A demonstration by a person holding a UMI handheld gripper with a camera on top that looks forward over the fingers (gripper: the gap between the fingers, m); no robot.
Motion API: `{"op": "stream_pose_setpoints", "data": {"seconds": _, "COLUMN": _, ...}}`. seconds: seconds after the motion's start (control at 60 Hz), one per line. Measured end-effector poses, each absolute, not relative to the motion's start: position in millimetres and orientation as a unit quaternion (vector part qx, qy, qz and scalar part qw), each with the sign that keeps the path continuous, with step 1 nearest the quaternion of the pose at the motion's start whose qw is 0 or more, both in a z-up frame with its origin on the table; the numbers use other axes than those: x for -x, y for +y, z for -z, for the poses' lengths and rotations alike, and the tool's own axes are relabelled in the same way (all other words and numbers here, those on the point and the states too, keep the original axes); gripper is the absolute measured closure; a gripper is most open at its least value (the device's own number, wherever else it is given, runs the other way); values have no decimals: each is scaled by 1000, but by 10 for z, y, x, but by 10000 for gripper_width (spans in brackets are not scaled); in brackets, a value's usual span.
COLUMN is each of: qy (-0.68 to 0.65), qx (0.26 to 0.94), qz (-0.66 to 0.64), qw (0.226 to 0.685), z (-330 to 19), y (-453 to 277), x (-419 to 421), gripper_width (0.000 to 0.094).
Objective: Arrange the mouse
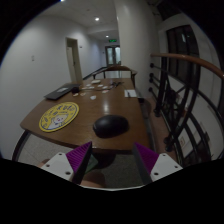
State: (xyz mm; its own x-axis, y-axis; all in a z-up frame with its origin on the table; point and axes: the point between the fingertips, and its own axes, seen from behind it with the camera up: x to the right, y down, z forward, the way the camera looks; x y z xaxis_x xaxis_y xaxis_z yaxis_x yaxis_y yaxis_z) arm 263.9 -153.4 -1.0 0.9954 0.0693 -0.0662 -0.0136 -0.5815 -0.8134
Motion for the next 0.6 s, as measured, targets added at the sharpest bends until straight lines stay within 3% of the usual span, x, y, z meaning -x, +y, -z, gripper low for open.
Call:
{"op": "stream_pose_setpoints", "data": {"seconds": 0.433, "qy": -29, "qx": 872, "qz": -10, "qw": 488, "z": 181, "y": -317, "x": -2045, "gripper_width": 125}}
{"op": "stream_pose_setpoints", "data": {"seconds": 0.467, "qy": -21, "qx": 869, "qz": -7, "qw": 495, "z": 187, "y": -258, "x": -2021, "gripper_width": 151}}
{"op": "stream_pose_setpoints", "data": {"seconds": 0.533, "qy": -9, "qx": 862, "qz": 0, "qw": 507, "z": 171, "y": -195, "x": -2043, "gripper_width": 442}}
{"op": "stream_pose_setpoints", "data": {"seconds": 0.6, "qy": 2, "qx": 856, "qz": 4, "qw": 517, "z": 171, "y": -165, "x": -2044, "gripper_width": 484}}
